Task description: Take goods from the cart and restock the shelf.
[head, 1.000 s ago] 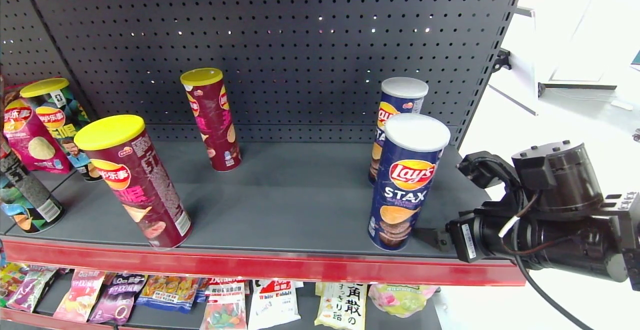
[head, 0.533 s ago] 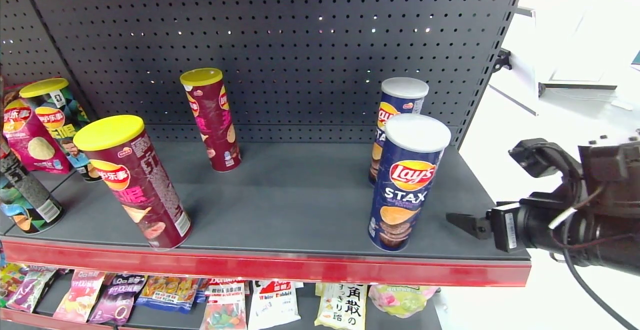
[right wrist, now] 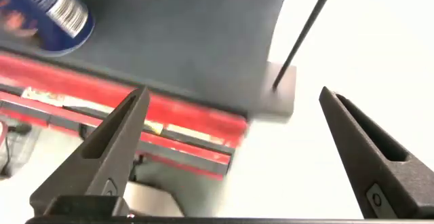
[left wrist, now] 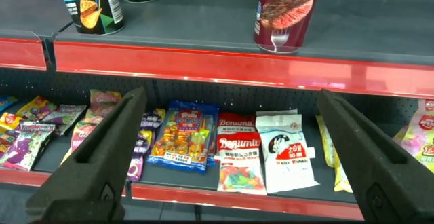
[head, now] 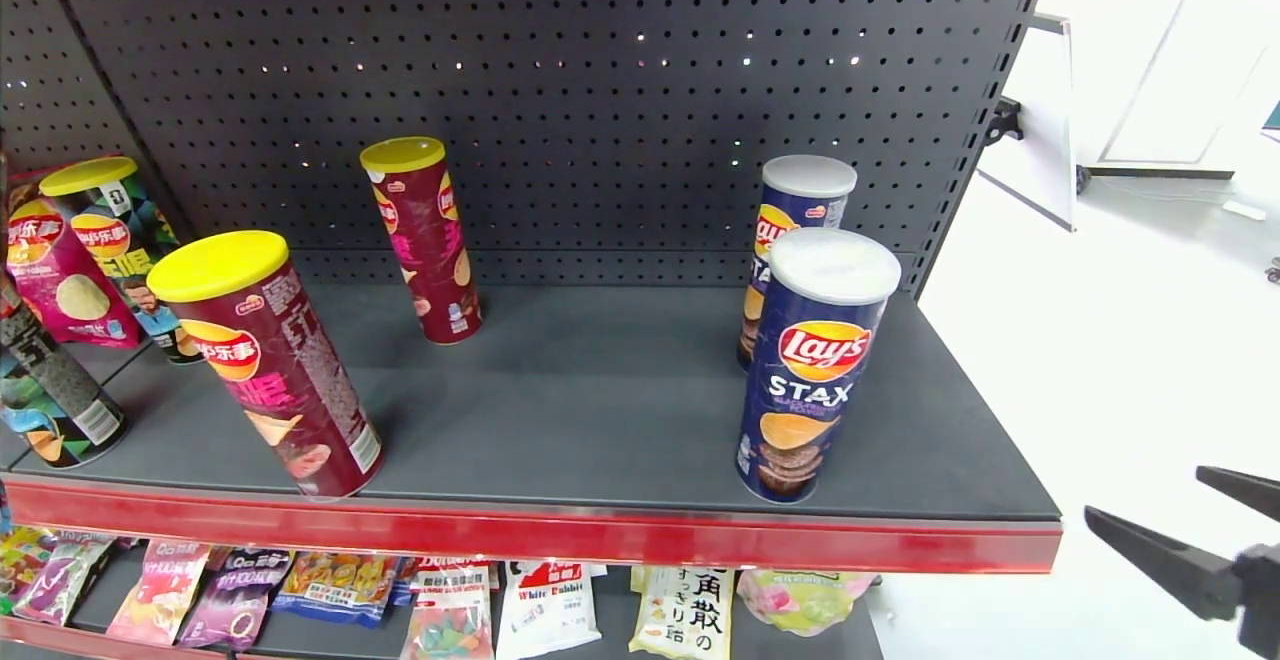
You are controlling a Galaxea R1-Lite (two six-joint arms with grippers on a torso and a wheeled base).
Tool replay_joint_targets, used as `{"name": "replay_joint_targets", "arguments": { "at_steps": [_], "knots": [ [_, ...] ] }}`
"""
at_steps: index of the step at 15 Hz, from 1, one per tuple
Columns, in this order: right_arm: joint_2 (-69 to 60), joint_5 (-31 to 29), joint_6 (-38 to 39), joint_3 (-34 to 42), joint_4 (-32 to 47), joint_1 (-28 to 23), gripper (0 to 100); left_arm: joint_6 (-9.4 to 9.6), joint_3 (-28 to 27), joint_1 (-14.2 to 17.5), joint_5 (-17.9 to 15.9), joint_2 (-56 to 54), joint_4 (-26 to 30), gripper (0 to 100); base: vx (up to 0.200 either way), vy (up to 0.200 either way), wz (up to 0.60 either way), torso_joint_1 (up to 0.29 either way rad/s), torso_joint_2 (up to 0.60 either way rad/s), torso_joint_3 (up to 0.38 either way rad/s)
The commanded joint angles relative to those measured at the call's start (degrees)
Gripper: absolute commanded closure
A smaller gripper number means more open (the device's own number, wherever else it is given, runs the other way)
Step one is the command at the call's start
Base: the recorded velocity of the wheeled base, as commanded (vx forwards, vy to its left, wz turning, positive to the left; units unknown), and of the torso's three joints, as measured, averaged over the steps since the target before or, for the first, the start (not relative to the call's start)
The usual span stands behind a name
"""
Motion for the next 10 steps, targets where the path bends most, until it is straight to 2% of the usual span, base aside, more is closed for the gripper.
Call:
{"name": "replay_joint_targets", "arguments": {
  "at_steps": [1, 3, 7, 9, 10],
  "knots": [
    [-20.3, 7.6, -4.5, 6.8, 3.7, -12.7, 0, -0.02, 0.0, 0.0, 0.0, 0.0, 0.0, 0, 0.000, 0.000, 0.00, 0.000, 0.00, 0.000],
    [-25.9, 7.6, -5.8, 7.2, 8.9, -14.4, 0, -0.02, 0.0, 0.0, 0.1, 0.0, 0.0, 0, 0.000, 0.000, 0.00, 0.000, 0.00, 0.000],
    [-36.4, 7.7, -5.0, 9.3, 9.0, -14.8, 0, -0.02, 0.0, 0.0, 0.1, 0.0, 0.0, 0, 0.000, 0.000, 0.00, 0.000, 0.00, 0.000],
    [-40.7, 7.8, -3.8, 10.4, 9.1, -13.4, 0, -0.02, 0.0, 0.0, 0.1, 0.0, 0.0, 0, 0.000, 0.000, 0.00, 0.000, 0.00, 0.000],
    [-49.6, 7.1, -3.5, 15.3, 8.4, -11.0, 0, -0.02, 0.0, 0.0, 0.1, 0.0, 0.0, 0, 0.000, 0.000, 0.00, 0.000, 0.00, 0.000]
  ]
}}
